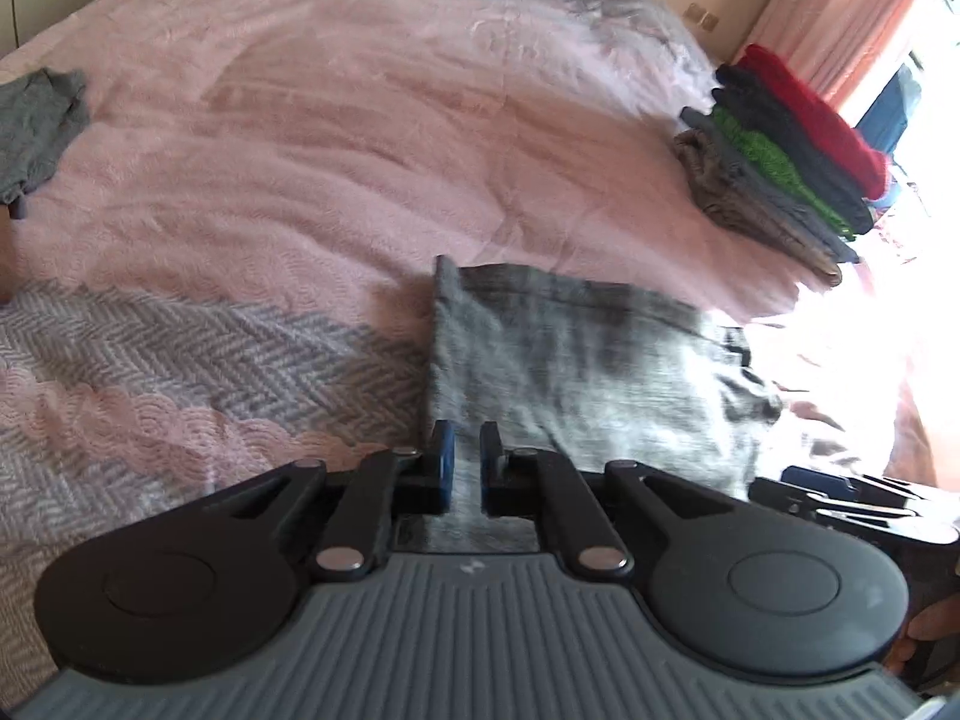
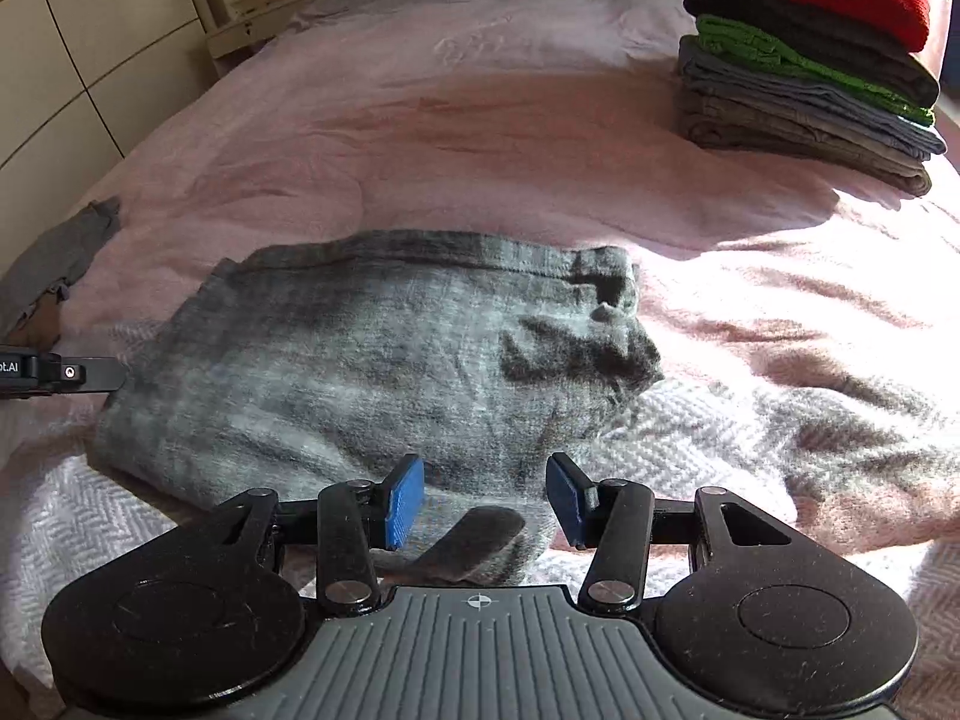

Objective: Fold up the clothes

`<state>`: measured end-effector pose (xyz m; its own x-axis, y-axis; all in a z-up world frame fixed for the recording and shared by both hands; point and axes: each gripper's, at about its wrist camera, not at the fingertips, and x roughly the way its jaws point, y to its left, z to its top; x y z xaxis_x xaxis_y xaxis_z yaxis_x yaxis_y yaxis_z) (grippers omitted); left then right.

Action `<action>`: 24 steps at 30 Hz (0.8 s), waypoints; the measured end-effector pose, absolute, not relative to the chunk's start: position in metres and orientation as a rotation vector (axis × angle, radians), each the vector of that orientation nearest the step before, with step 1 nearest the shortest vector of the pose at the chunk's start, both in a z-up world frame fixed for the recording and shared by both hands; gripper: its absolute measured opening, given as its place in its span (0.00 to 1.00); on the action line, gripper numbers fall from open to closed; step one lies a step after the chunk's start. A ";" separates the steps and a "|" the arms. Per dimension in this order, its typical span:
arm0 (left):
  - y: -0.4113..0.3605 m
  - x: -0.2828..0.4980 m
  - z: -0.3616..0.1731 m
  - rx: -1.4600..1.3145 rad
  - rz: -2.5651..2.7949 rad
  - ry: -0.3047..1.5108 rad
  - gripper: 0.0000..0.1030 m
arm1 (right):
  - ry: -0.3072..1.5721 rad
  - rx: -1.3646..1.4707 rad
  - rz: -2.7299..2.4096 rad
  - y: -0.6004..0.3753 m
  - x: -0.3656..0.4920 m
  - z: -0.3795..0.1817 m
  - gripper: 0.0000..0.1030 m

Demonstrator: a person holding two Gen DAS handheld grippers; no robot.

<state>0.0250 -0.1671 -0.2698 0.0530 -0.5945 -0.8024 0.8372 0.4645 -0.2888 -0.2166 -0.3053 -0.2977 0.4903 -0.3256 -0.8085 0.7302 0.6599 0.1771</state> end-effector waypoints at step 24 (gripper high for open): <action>-0.174 -0.033 -0.223 0.615 -0.764 1.200 0.42 | 1.110 0.729 -0.701 -0.281 -0.203 -0.262 0.86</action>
